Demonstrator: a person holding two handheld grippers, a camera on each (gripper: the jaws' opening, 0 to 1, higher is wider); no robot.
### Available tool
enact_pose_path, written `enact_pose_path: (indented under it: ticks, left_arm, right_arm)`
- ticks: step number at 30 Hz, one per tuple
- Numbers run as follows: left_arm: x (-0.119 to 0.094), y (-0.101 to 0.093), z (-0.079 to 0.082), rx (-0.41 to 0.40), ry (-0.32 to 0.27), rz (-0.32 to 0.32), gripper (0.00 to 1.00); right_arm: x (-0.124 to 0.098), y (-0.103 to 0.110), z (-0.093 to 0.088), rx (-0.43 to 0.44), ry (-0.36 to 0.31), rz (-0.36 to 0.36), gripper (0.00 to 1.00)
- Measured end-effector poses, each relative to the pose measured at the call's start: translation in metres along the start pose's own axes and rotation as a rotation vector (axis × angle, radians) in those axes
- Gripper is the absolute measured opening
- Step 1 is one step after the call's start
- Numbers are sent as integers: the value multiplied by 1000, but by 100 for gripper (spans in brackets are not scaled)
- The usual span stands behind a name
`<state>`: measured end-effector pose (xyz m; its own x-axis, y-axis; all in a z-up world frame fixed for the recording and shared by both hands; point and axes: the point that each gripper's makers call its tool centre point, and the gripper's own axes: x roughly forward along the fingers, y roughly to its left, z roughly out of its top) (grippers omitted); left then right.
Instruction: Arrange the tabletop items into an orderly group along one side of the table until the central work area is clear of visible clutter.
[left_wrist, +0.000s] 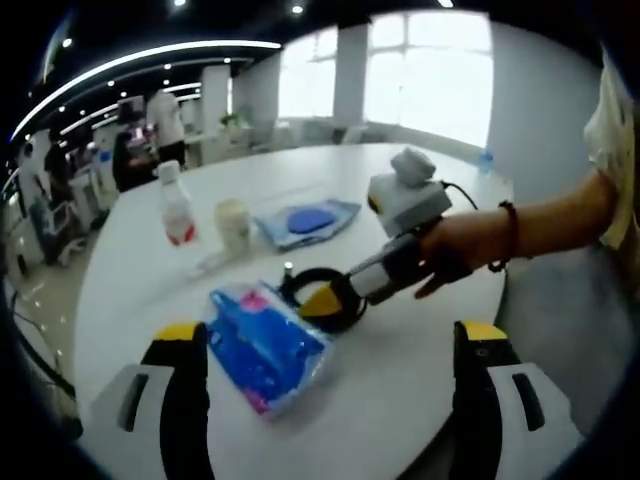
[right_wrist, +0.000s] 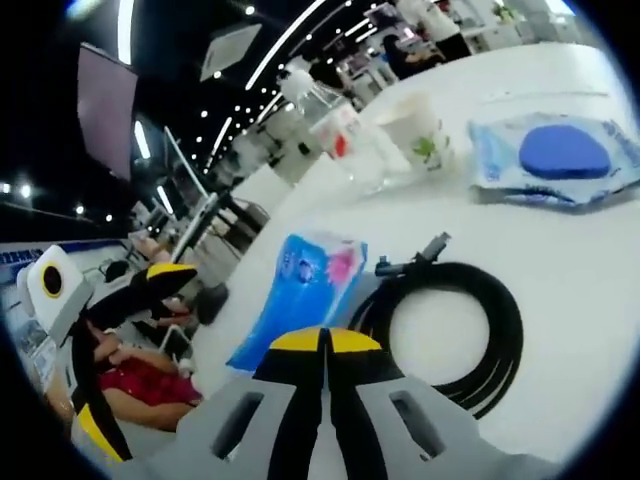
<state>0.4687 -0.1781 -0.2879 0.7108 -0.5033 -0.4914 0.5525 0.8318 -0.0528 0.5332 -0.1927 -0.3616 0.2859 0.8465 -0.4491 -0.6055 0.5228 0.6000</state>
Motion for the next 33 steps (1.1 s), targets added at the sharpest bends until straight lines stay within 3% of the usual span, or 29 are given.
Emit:
enact_pose_path:
  ticks: [6,15,33]
  left_arm:
    - [-2,2,3,-4,-11,7,100]
    - [-1,1,4,6,-9,5,100]
    - [3,-1,15,40,-18,-2,100]
  right_arm:
    - [-3,16,12,17,-41,74,1]
    - [-14,27,22,31,-60,123,1]
    - [-56,31,39,-33,-89,148,1]
